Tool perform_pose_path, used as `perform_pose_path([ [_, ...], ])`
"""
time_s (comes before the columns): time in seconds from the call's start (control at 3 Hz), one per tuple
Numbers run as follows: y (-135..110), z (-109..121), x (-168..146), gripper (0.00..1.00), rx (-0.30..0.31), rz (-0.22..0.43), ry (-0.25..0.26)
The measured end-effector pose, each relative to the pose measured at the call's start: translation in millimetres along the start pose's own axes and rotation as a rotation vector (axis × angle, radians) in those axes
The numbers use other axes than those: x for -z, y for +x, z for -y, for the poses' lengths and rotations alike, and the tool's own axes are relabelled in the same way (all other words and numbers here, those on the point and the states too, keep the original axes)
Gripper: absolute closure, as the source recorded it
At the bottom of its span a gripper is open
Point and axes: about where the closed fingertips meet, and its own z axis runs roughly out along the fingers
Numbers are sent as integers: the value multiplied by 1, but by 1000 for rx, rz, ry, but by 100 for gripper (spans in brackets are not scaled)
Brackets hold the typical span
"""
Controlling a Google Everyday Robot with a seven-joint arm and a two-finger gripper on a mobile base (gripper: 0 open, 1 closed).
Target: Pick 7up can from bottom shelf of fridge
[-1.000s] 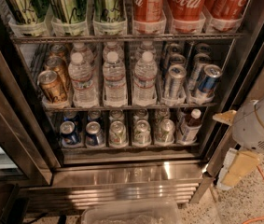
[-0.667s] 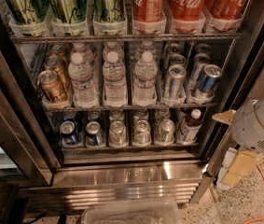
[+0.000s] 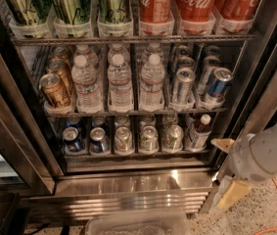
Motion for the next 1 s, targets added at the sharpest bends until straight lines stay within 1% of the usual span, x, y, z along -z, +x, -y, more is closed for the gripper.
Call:
perform_pose_path([
  [0.33,7,1,-39,0,18,65,40],
  [0.67,6,0,-73,0,35,118,48],
  [1.0,5,-1,-73,0,39,119,51],
])
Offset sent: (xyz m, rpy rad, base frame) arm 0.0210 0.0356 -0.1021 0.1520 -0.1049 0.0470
